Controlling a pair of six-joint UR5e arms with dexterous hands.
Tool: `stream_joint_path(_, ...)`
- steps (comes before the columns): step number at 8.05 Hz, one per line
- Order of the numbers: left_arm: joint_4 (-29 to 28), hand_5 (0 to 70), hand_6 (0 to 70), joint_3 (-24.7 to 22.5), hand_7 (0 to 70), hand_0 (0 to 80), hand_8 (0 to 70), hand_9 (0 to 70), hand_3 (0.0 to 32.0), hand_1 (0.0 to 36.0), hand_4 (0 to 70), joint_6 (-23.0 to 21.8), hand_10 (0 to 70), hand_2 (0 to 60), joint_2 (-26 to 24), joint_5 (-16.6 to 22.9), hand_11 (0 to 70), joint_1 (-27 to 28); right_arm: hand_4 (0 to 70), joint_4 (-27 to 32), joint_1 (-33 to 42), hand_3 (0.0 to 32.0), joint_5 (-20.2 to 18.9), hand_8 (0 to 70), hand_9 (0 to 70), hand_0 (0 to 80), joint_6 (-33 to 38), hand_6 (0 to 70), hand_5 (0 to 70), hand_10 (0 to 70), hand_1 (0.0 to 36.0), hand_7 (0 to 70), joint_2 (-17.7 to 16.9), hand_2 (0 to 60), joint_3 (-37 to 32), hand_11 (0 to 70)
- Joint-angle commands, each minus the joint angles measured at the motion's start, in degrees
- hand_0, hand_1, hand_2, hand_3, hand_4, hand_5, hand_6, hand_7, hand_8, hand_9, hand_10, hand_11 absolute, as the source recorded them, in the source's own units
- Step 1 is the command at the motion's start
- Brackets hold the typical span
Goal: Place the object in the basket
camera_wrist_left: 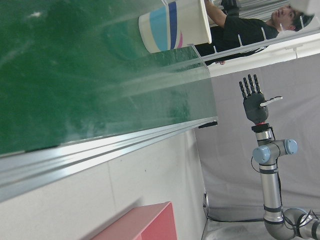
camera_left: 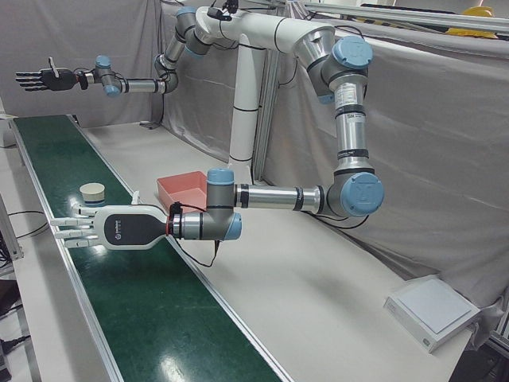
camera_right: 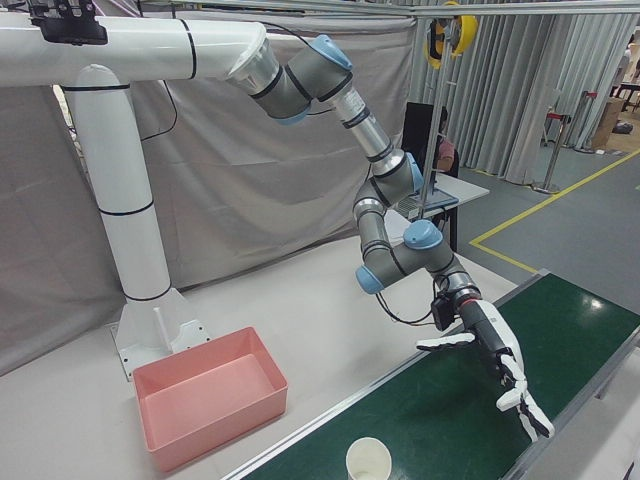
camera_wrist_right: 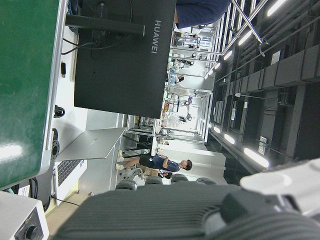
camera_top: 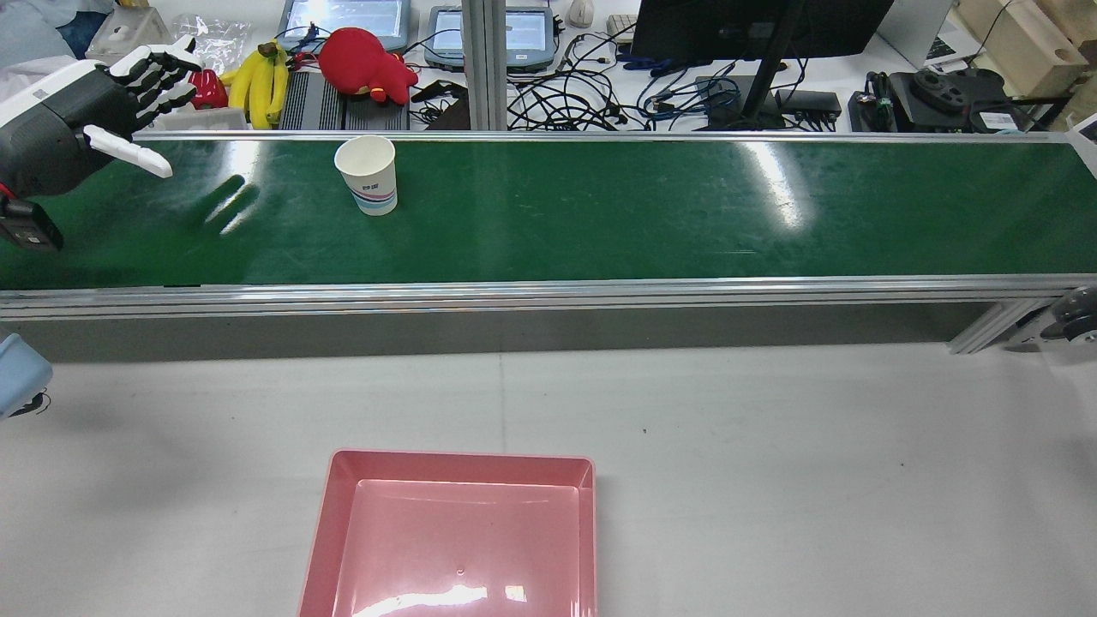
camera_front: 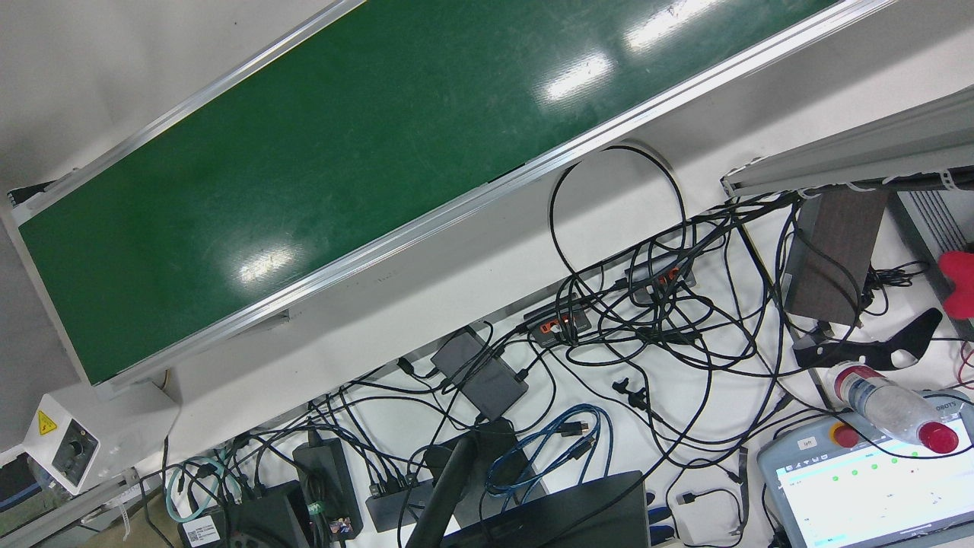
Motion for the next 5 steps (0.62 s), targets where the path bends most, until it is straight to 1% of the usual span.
stream_joint_path(1,0.31,41.7,1.1,-0.29,0.6,55.2,0.1,0.0,5.2,12.2,0.0,1.09,3.3,0.0,0.14,0.14,6.8,0.62,0.0,0.00,0.00,0.0,0.00,0.0,0.0,0.0,-0.01,0.0,0.0,0.0,0.0,0.0,0.00,0.0,0.00,0.0)
stream_joint_path(3,0.39,41.7,1.1,-0.29,0.6,55.2,0.1,0.0,5.2,12.2,0.0,1.36,3.3,0.0,0.15,0.14,6.8,1.66,0.0,0.00,0.00,0.0,0.00,0.0,0.0,0.0,0.08,0.0,0.0,0.0,0.0,0.0,0.00,0.0,0.00,0.0)
stream_joint_path(5,0.39,41.7,1.1,-0.20,0.6,55.2,0.1,0.0,5.2,12.2,0.0,2.59,3.3,0.0,0.15,0.05,6.8,2.38,0.0,0.00,0.00,0.0,0.00,0.0,0.0,0.0,-0.01,0.0,0.0,0.0,0.0,0.0,0.00,0.0,0.00,0.0)
